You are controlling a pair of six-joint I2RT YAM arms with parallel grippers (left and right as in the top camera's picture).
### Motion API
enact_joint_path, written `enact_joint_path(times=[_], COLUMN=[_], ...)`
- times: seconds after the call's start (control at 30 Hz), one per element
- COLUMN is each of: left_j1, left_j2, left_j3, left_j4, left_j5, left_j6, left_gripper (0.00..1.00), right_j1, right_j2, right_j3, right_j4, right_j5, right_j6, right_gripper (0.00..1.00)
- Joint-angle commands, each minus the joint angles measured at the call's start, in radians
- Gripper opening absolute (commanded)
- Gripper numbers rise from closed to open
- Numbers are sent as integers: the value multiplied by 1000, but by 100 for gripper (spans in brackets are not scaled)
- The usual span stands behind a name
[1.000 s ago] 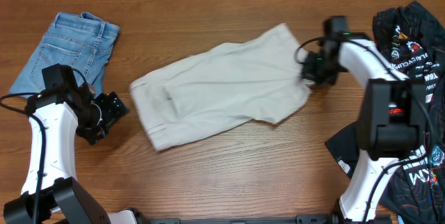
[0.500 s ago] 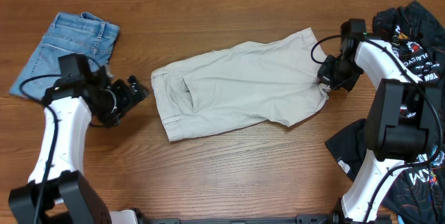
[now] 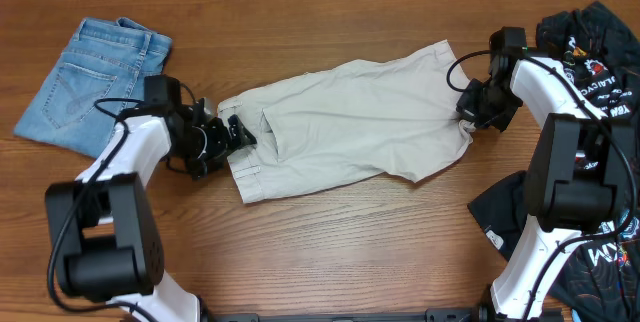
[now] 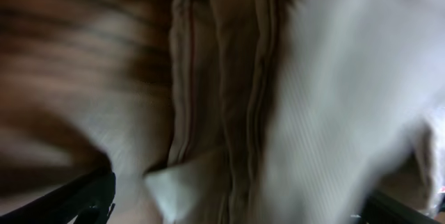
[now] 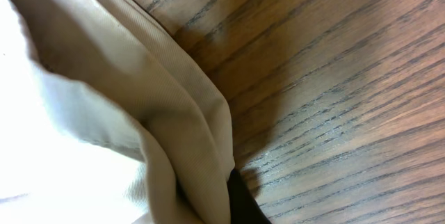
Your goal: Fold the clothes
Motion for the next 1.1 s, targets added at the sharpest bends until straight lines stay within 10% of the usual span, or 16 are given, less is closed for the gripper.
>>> enact_joint_path(times=[0.0, 0.17, 0.53, 1.07], left_j1=[-37, -91, -73, 112], left_j2=[74, 158, 171, -47], left_j3=[-7, -7, -1, 68], left_j4=[44, 86, 42, -180], left_j5=[80, 84, -58, -373], left_j6=[-8, -8, -8, 34], left_gripper=[100, 91, 4, 4], right_j1=[-2, -2, -2, 24], right_j2=[2, 2, 2, -194], right_j3=[-13, -13, -13, 179], right_j4=[-12, -12, -15, -76], right_j5=[59, 59, 60, -85], right_j6=[15, 15, 15, -155], right_gripper=[4, 4, 4, 10])
